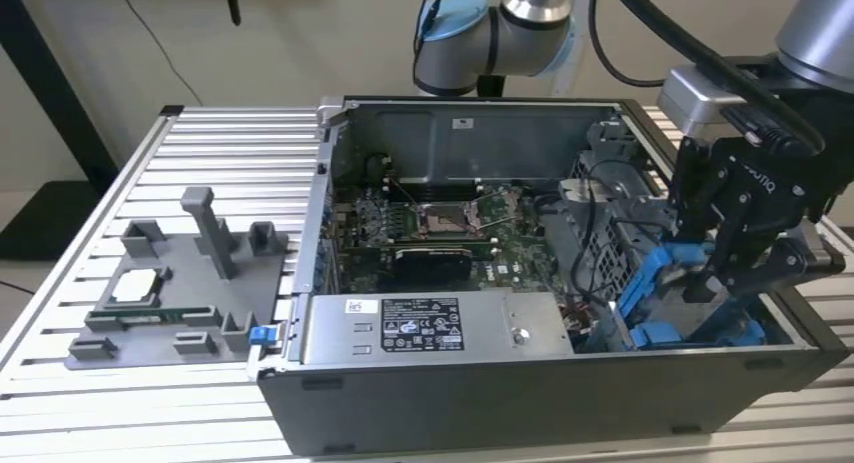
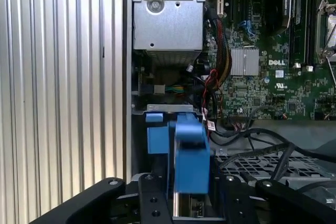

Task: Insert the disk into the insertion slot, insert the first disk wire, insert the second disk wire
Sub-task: 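Insert the disk into the insertion slot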

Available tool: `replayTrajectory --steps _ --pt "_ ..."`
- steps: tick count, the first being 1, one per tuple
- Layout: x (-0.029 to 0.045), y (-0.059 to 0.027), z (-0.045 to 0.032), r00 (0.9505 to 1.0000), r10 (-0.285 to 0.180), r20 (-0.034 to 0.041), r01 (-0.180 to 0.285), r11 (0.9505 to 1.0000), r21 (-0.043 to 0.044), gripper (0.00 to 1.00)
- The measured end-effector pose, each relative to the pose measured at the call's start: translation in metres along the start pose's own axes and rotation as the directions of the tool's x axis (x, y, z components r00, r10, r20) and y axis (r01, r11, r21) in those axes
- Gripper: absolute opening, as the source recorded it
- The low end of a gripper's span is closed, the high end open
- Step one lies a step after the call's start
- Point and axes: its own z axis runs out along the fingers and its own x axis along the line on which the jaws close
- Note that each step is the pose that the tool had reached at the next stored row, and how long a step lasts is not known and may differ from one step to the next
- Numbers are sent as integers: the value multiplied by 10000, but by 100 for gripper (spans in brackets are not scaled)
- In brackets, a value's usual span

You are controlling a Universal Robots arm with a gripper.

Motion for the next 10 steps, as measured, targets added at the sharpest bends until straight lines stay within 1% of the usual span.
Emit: replayTrajectory --steps 5,7,10 --pt "-1 0 -20 10000 0 2 0 10000 0 100" --pt "-2 1 -40 10000 -1 -5 1 10000 0 100" --pt "-2 5 -136 10000 -1 0 1 10000 0 100"
